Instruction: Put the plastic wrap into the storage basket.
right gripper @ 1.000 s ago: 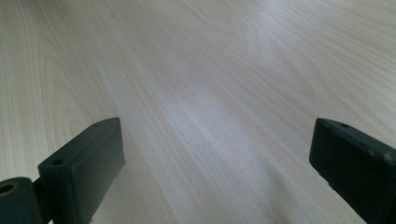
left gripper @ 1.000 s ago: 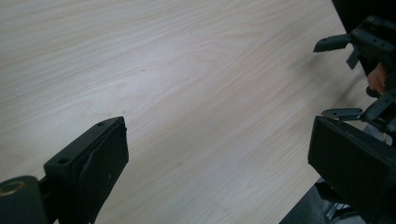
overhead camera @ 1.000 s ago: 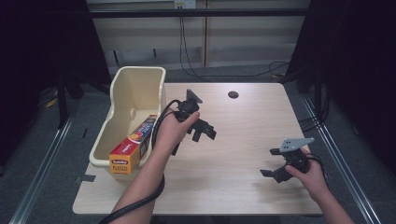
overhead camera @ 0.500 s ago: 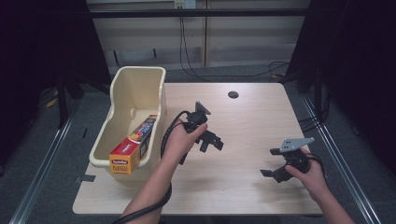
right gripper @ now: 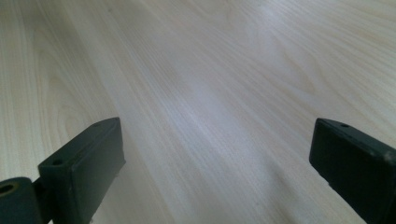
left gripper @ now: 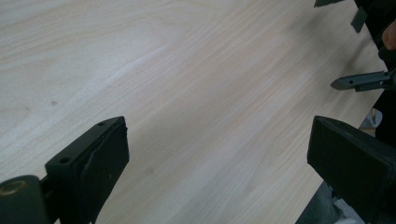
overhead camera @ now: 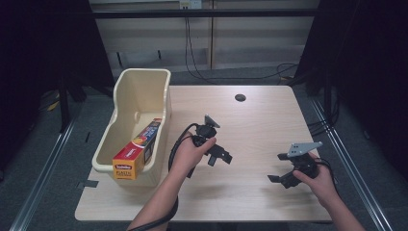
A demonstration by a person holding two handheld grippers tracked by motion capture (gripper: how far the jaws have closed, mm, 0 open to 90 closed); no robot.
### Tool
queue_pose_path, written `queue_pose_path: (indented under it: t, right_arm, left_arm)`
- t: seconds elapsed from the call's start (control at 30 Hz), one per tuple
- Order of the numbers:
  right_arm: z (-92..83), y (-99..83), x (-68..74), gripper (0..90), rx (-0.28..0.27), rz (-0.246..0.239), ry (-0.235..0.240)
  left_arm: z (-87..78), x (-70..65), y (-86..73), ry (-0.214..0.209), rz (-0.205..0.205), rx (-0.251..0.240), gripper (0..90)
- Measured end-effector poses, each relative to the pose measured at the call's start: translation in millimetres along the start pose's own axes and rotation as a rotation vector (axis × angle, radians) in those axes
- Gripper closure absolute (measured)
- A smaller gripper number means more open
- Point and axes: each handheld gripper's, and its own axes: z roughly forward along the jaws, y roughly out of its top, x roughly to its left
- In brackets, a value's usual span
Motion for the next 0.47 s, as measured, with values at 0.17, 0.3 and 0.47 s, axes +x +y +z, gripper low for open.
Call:
queue_pose_path:
  t: [0.17,0.3,0.47]
  right_arm:
    - [1.8,-0.6,-0.3,3.3,0.011,0.000,0.000]
    - [3.8,-0.8,-0.8,3.3,0.020,-0.003,-0.004]
    - [5.5,-1.5,-0.6,3.3,0.026,-0.004,-0.011]
  left_arm:
    - [5.5,0.8,-5.9,-0.013,0.007,-0.007,5.3]
    - [11.6,0.9,-11.9,-0.005,0.018,-0.024,5.3]
    - [17.6,5.3,-19.9,-0.019,0.039,-0.023,5.3]
